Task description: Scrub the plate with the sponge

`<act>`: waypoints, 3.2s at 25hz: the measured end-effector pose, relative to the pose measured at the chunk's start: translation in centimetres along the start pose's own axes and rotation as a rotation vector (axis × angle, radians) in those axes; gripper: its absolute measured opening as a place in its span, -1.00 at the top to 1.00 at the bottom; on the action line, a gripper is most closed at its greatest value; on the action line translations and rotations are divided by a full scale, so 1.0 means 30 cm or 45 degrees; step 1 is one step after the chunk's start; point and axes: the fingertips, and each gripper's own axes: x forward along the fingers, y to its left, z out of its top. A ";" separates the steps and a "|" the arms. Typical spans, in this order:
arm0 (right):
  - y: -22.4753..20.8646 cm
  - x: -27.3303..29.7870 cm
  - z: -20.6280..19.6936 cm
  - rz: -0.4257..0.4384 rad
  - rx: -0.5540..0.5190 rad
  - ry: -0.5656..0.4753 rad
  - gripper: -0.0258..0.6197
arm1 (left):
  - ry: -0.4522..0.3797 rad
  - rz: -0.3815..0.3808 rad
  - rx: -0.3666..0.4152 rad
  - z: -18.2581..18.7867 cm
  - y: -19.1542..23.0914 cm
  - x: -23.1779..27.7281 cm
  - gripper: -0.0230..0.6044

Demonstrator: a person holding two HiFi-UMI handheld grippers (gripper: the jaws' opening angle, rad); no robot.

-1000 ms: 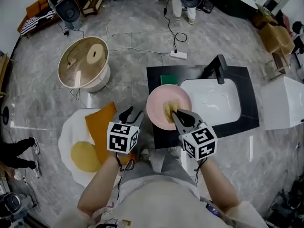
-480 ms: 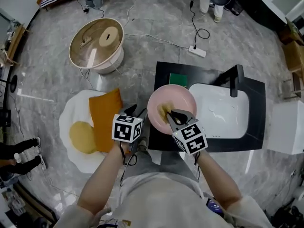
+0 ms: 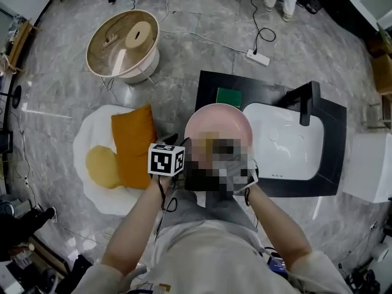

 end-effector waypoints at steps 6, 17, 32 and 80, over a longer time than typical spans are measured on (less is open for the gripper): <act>0.009 0.071 -0.044 0.030 -0.023 0.082 0.77 | 0.061 -0.011 -0.043 -0.062 0.024 0.072 0.33; 0.017 0.191 -0.075 0.090 -0.046 0.207 0.77 | 0.073 -0.048 -0.102 -0.054 0.009 0.099 0.73; -0.129 0.299 0.078 0.060 -0.234 0.236 0.77 | 0.066 -0.068 -0.164 -0.055 0.021 0.091 0.77; -0.158 0.250 0.016 0.051 -0.416 0.398 0.78 | 0.027 -0.062 -0.176 -0.055 0.046 0.081 0.84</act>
